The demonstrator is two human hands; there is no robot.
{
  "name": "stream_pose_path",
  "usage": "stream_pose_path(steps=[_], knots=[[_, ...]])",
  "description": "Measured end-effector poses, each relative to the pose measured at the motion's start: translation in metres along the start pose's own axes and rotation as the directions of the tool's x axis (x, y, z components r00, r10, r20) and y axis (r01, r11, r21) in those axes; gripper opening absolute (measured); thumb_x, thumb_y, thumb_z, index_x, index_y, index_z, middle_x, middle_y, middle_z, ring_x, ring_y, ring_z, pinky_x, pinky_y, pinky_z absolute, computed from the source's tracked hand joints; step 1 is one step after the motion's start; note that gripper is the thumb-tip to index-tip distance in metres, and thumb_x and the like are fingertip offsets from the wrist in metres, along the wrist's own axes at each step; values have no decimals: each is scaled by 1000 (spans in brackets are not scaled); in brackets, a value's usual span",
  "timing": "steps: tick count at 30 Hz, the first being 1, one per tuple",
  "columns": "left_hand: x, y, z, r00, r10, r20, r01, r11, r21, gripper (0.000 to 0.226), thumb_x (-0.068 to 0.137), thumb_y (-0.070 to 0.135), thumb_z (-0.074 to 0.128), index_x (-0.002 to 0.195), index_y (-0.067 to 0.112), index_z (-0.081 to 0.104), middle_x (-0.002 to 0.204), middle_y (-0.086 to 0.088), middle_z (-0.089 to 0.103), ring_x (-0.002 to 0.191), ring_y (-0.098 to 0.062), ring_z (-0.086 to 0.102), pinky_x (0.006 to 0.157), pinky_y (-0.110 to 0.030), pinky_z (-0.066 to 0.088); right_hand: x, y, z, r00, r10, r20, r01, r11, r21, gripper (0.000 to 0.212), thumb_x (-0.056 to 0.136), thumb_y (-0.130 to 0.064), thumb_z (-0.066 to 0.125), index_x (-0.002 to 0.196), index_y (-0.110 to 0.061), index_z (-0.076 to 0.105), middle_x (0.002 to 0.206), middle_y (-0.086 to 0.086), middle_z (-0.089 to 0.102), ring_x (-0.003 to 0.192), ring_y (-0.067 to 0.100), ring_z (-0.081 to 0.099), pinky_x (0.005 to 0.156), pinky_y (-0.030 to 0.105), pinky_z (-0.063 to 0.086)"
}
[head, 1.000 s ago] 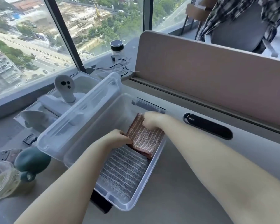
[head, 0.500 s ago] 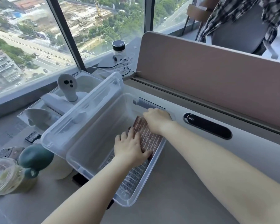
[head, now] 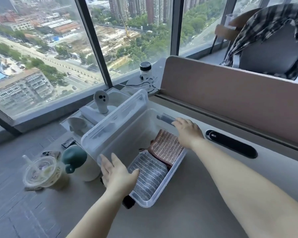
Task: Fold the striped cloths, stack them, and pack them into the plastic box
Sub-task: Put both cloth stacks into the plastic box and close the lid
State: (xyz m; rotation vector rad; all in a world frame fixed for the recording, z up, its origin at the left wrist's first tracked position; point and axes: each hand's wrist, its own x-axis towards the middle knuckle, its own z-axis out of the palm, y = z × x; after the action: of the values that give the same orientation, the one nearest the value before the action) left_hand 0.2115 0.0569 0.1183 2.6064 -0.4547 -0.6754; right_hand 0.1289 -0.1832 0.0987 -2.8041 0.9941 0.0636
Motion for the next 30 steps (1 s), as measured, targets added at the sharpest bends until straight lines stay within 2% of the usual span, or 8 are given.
stream_pose_path(steps=[5, 8, 11, 14, 16, 20, 26, 30], knots=[[-13, 19, 3, 997, 32, -71, -48, 971, -236, 85, 88, 30, 61, 151, 19, 4, 155, -3, -29, 144, -33, -13, 116, -46, 10, -34, 14, -2, 989, 132, -61, -128, 990, 60, 39, 89, -13, 45, 127, -18, 42, 134, 7, 47, 119, 28, 45, 95, 39, 41], [-17, 23, 10, 970, 146, -197, -189, 955, -226, 79, 90, 21, 58, 149, 11, 7, 156, -5, -19, 142, -35, -5, 113, -43, 16, -71, 45, -4, 958, 277, -75, -271, 960, 73, 33, 93, -19, 45, 125, -15, 42, 130, 10, 47, 113, 31, 48, 83, 38, 44], [-13, 39, 25, 978, 158, -137, -187, 955, -232, 77, 85, 17, 58, 147, 0, 14, 155, -17, -1, 141, -38, 5, 115, -41, 10, -119, 80, -6, 901, 426, -80, -419, 903, 93, 24, 94, -18, 43, 118, -14, 46, 123, 10, 50, 104, 31, 53, 70, 34, 41], [-13, 67, 44, 985, 168, -24, -169, 964, -207, 51, 66, 18, 53, 111, -5, 52, 127, -30, 47, 119, -45, 44, 103, -47, 38, -172, 108, -6, 828, 557, -73, -546, 828, 124, 24, 93, -25, 45, 114, -12, 45, 120, 10, 49, 101, 31, 56, 67, 34, 41], [-18, 87, 62, 964, 265, 7, -262, 957, -123, 19, 72, 6, 52, 90, 1, 56, 104, -29, 59, 101, -46, 54, 88, -48, 47, -207, 123, -5, 765, 642, -57, -628, 762, 158, 30, 92, -28, 47, 116, -11, 44, 121, 10, 49, 99, 32, 58, 67, 33, 41], [-29, 126, 99, 916, 364, 167, -377, 925, 50, 61, 84, 6, 45, 144, 17, 34, 138, -22, 37, 126, -42, 36, 106, -44, 31, -265, 147, -1, 640, 768, -27, -742, 626, 238, 35, 90, -31, 51, 116, -9, 43, 119, 11, 52, 100, 33, 59, 67, 32, 40], [-30, 156, 125, 818, 460, 346, -516, 852, 88, 76, 85, -2, 39, 152, 24, 13, 152, -12, 28, 132, -38, 37, 109, -44, 35, -304, 160, -8, 524, 851, 45, -826, 494, 270, 38, 89, -28, 54, 120, -7, 44, 124, 11, 51, 107, 32, 56, 76, 37, 46], [-28, 156, 107, 765, 555, 326, -611, 786, 93, 72, 92, 25, 54, 151, 17, 14, 149, -13, 36, 132, -36, 38, 108, -43, 34, -296, 150, -20, 530, 847, -49, -829, 529, 179, 43, 89, -29, 52, 126, -11, 42, 132, 11, 43, 117, 33, 46, 87, 39, 44]])
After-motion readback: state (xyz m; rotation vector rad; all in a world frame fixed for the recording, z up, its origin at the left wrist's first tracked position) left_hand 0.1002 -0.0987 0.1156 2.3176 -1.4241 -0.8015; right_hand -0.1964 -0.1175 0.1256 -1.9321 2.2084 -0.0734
